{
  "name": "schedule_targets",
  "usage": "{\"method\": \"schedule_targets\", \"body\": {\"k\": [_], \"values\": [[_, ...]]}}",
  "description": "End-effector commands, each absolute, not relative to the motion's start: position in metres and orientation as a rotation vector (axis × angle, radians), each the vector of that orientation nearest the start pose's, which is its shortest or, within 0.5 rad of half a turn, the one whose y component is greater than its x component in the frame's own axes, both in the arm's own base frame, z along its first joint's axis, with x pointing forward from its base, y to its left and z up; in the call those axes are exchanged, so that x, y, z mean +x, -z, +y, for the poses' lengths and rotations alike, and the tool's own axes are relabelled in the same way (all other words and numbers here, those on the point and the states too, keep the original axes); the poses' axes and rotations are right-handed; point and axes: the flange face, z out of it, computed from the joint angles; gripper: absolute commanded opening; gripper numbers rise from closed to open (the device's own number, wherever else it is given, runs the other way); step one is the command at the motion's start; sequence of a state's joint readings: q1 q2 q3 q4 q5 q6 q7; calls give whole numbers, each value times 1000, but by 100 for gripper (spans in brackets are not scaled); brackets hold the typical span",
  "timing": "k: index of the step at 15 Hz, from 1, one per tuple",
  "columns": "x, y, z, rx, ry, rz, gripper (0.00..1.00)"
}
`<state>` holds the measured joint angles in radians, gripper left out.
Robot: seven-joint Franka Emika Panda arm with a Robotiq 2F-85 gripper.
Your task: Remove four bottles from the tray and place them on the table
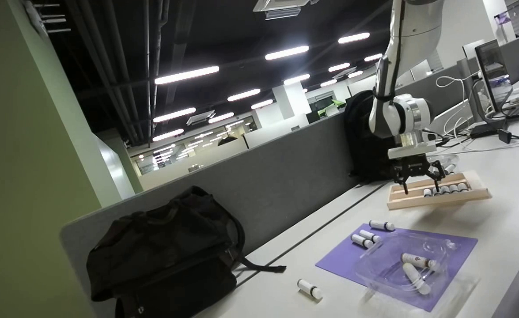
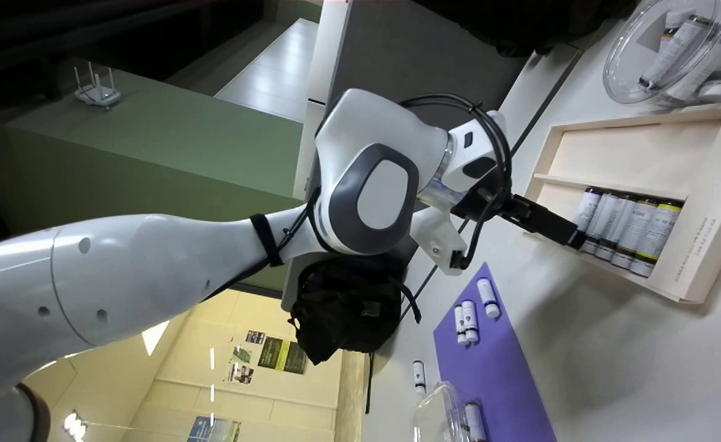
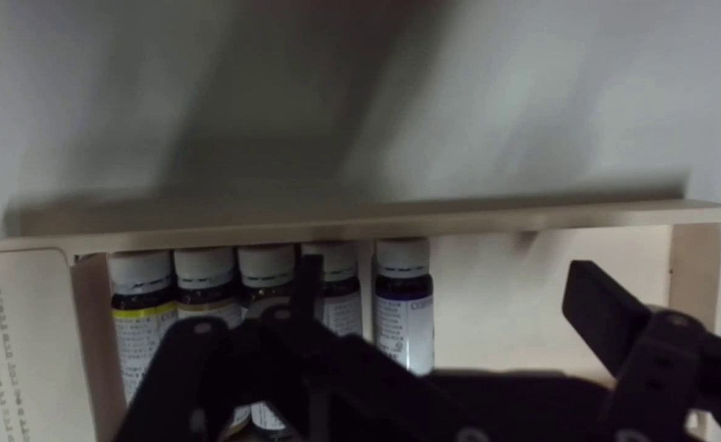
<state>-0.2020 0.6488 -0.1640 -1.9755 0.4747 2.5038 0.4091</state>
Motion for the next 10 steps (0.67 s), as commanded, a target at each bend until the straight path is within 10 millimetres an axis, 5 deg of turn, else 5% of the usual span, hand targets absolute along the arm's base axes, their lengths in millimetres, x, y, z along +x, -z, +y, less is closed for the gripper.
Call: {"method": "schedule_targets", "body": {"k": [1, 10], "values": [[564, -127, -224, -2432, -119, 1681, 100], [570, -117, -234, -2422, -67, 1714, 100]]}}
